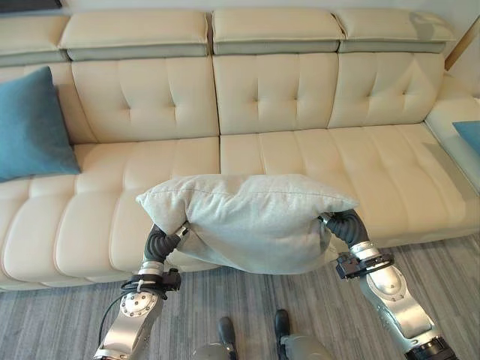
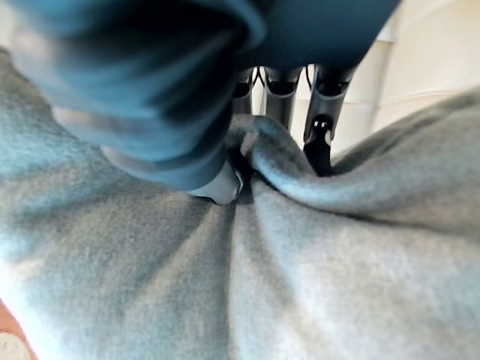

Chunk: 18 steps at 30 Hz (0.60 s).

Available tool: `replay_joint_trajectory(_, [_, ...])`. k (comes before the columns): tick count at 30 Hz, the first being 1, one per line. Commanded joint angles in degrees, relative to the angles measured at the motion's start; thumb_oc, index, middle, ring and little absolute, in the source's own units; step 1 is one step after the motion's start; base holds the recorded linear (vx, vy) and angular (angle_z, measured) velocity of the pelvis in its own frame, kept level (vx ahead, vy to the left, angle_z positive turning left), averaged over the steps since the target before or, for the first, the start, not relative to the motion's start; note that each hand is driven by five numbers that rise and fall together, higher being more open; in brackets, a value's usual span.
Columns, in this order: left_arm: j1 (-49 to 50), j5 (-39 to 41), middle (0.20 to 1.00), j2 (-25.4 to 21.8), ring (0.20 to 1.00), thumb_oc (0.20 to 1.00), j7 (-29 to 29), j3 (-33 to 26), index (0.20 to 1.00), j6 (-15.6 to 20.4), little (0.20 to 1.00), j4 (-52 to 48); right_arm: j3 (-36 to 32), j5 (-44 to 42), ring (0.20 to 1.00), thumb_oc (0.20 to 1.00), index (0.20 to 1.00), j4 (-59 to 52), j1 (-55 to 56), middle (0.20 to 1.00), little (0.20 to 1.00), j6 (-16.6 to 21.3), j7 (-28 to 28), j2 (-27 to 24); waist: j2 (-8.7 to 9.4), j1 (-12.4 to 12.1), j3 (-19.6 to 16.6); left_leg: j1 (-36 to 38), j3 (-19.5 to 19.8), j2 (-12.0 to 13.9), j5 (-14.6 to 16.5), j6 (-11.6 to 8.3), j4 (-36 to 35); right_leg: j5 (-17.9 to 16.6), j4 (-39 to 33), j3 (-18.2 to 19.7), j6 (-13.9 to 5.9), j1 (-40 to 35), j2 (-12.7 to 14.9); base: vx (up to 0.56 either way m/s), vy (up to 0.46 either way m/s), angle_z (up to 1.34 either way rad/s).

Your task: Pick up all the scattered cushions and arrange them neatly on the sofa.

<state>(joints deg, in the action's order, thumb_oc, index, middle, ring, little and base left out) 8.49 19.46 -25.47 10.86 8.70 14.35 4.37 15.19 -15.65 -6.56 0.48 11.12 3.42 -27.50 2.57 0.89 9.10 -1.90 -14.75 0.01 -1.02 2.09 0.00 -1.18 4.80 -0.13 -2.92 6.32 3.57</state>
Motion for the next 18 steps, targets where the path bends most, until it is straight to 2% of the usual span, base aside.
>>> replay_joint_trajectory(1, [-1.36, -2.79, 0.2, -1.26, 0.2, 0.2, -1.01, -2.22, 0.2, 3.42, 0.2, -4.56, -0.54, 0.13, 0.2, 0.2, 0.2, -4.55, -4.57, 0.2, 0.2, 5.26, -0.83, 1.43, 1.16, -0.63, 0.13, -0.4, 4.55, -1.69, 10.18, 1.17, 7.27, 2.78, 6.02, -0.04, -5.37, 1.25, 0.06, 0.08, 0.099, -0.09])
replay_joint_trajectory(2, [-1.03, -3.36, 0.2, -1.47, 0.2, 0.2, -1.05, -2.67, 0.2, 3.28, 0.2, -4.5, -0.58, 0.31, 0.2, 0.2, 0.2, -4.39, -4.73, 0.2, 0.2, 5.25, -1.0, 1.46, 1.01, -0.67, 0.38, -0.12, 4.67, -1.67, 10.35, 1.5, 7.4, 2.02, 8.69, 0.09, -5.86, 2.02, 0.12, 0.09, 0.12, -0.1])
replay_joint_trajectory(3, [-0.94, -3.73, 0.2, -1.82, 0.2, 0.2, -1.03, -3.6, 0.2, 3.32, 0.2, -4.48, -0.78, 0.66, 0.2, 0.2, 0.2, -4.16, -4.73, 0.2, 0.2, 5.14, -1.12, 1.53, 0.85, -0.75, 1.01, 0.42, 4.8, -1.86, 10.79, 2.18, 7.75, 0.36, 14.62, 0.11, -7.17, 3.6, 0.3, 0.08, 0.113, -0.11])
replay_joint_trajectory(5, [-1.09, -3.9, 0.2, -1.36, 0.2, 0.2, -0.8, -3.91, 0.2, 3.16, 0.2, -3.86, -1.23, 0.2, 0.2, 0.2, 0.2, -3.79, -4.22, 0.2, 0.2, 5.18, -1.34, 1.95, 0.72, -0.32, 1.63, 1.01, 5.53, -2.13, 11.31, 2.55, 8.28, 0.13, 18.55, 0.86, -7.17, 6.18, -0.56, 0.11, 0.064, -0.09])
replay_joint_trajectory(7, [-0.93, -4.23, 0.2, -0.91, 0.2, 0.2, -0.73, -4.5, 0.2, 3.24, 0.2, -3.72, -1.49, -0.48, 0.2, 0.2, 0.2, -2.9, -3.95, 0.2, 0.2, 5.04, -1.47, 1.88, 0.75, 0.07, 1.64, 2.51, 5.99, -2.76, 12.05, 2.56, 7.4, 1.51, 15.82, 0.7, -6.22, 8.41, -1.52, 0.17, 0.018, -0.05])
replay_joint_trajectory(9, [-0.09, -3.75, 0.2, -0.49, 0.2, 0.2, -1.25, -4.87, 0.2, 3.22, 0.2, -4.33, -1.77, -1.58, 0.2, 0.2, 0.2, -2.48, -4.01, 0.2, 0.2, 5.01, -1.93, 1.7, 0.79, 0.53, 1.49, 4.16, 6.24, -3.33, 13.18, 2.48, 6.41, 0.37, 9.23, -1.44, -5.81, 10.82, -1.39, 0.24, -0.023, -0.01])
replay_joint_trajectory(11, [-0.04, -3.9, 0.2, 0.12, 0.2, 0.2, -1.68, -4.96, 0.2, 2.91, 0.2, -3.74, -2.38, -1.62, 0.2, 0.2, 0.2, -1.76, -3.25, 0.2, 0.2, 4.59, -2.43, 1.51, 0.7, 1.32, 1.4, 6.6, 7.3, -3.55, 14.03, 2.0, 5.58, -0.96, 4.08, -2.56, -6.35, 12.75, -2.02, 0.3, -0.046, 0.07])
replay_joint_trajectory(13, [-0.51, -4.09, 0.2, 0.59, 0.2, 0.2, -2.67, -4.48, 0.2, 2.95, 0.2, -3.23, -3.69, -1.39, 0.2, 0.2, 0.2, -1.89, -1.76, 0.2, 0.2, 4.55, -2.53, 1.13, 0.59, 1.95, 1.15, 8.46, 8.72, -3.67, 14.11, 1.06, 5.38, -1.18, 2.16, -2.37, -6.33, 12.41, -2.15, 0.32, -0.085, 0.38])
replay_joint_trajectory(15, [-0.52, -4.2, 0.2, 1.54, 0.2, 0.2, -3.47, -3.65, 0.2, 2.91, 0.2, -2.9, -5.04, -1.19, 0.2, 0.2, 0.2, -2.08, 0.2, 0.2, 0.2, 4.65, -3.05, 1.14, 0.19, 2.38, 0.18, 9.52, 9.69, -3.24, 12.86, -0.25, 5.78, -1.85, 1.51, -2.12, -5.04, 10.38, -2.52, 0.24, -0.077, 0.61])
replay_joint_trajectory(16, [-0.51, -4.2, 0.2, 1.55, 0.2, 0.2, -3.47, -3.64, 0.2, 2.91, 0.2, -2.9, -5.04, -1.2, 0.2, 0.2, 0.2, -2.09, 0.21, 0.2, 0.2, 4.64, -3.05, 1.14, 0.18, 2.39, 0.18, 9.53, 9.71, -3.23, 12.86, -0.26, 5.77, -1.85, 1.49, -2.15, -5.04, 10.35, -2.53, 0.2, -0.106, 0.84])
replay_joint_trajectory(17, [-0.57, -4.1, 0.2, 1.78, 0.2, 0.2, -3.87, -3.42, 0.2, 3.02, 0.2, -2.98, -5.7, -1.27, 0.2, 0.2, 0.2, -1.91, 0.88, 0.2, 0.2, 4.81, -3.15, 0.84, -0.04, 2.69, -0.36, 9.53, 9.91, -2.65, 11.46, -1.42, 6.68, -2.16, 1.47, -2.63, -4.51, 9.46, -2.82, 0.29, -0.198, 0.59])
replay_joint_trajectory(18, [-0.92, -3.58, 0.2, 2.14, 0.2, 0.2, -4.5, -2.82, 0.2, 2.75, 0.2, -2.59, -6.77, -1.73, 0.2, 0.2, 0.2, -1.42, 2.23, 0.2, 0.2, 4.6, -3.08, 0.73, -0.71, 3.13, -0.99, 9.2, 10.22, -1.12, 8.66, -3.69, 9.31, -1.35, 1.14, -3.21, -3.56, 7.27, -3.59, 0.37, -0.288, 0.39])
